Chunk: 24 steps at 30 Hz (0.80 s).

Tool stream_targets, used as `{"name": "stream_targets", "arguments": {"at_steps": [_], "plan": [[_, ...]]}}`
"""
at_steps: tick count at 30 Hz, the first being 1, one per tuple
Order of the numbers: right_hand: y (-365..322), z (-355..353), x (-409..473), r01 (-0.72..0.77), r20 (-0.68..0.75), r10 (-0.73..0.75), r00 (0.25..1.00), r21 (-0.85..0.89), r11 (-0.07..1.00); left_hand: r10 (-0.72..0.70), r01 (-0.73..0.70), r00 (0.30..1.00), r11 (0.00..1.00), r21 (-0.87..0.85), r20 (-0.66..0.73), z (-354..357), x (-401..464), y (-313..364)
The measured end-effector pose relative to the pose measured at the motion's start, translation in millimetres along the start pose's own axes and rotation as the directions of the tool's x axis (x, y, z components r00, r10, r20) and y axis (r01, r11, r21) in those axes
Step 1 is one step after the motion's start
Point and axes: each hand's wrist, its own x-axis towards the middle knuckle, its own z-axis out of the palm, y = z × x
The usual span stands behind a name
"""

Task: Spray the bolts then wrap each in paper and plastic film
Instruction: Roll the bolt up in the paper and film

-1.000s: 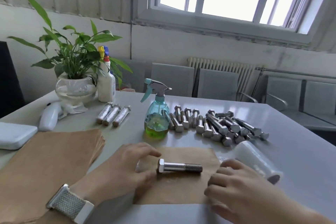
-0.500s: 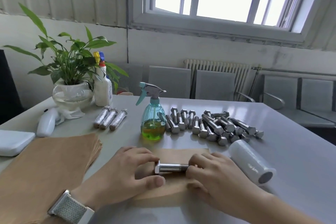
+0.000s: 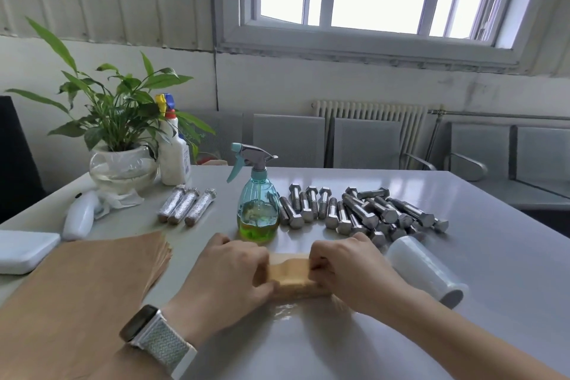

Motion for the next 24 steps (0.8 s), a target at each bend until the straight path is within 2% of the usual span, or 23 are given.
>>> {"name": "stream_targets", "arguments": {"at_steps": [3,5,8,10,14,20,24], "plan": [[-2.5,5.6,-6.6,-0.026,-0.107,0.028,0.994,0.026,0.999,-0.035,0.035,0.997,0.999,0.002,-0.062,1.8,1.9,5.3],[-0.4,7.2,-10.8,-0.021,-0.209,0.014,0.978,-0.030,0.999,-0.091,0.092,0.994,0.996,0.020,-0.066,3.8,2.7,9.4],[-0.9,12.0,-17.4,0.089,-0.286,-0.122,0.950,-0.126,0.988,-0.202,0.204,0.977,0.978,0.038,-0.062,7.6,4.1,15.6],[1.4,17.6,-21.4,0.118,-0.253,-0.137,0.958,-0.091,0.989,-0.261,0.264,0.964,0.963,0.059,-0.052,7.8,6.0,19.5],[7.9,22.4,-19.3,0.027,-0.125,-0.017,0.992,0.077,0.997,-0.344,0.343,0.939,0.934,0.098,0.002,3.3,15.1,22.8],[9.3,20.3,-12.3,-0.025,-0.023,0.032,0.999,0.236,0.971,-0.278,0.279,0.960,0.958,0.062,-0.019,1.5,20.4,18.6],[8.2,19.3,-9.7,-0.058,0.020,0.055,0.998,0.259,0.964,-0.292,0.310,0.941,0.945,-0.098,0.169,-11.6,25.5,0.6]]}}
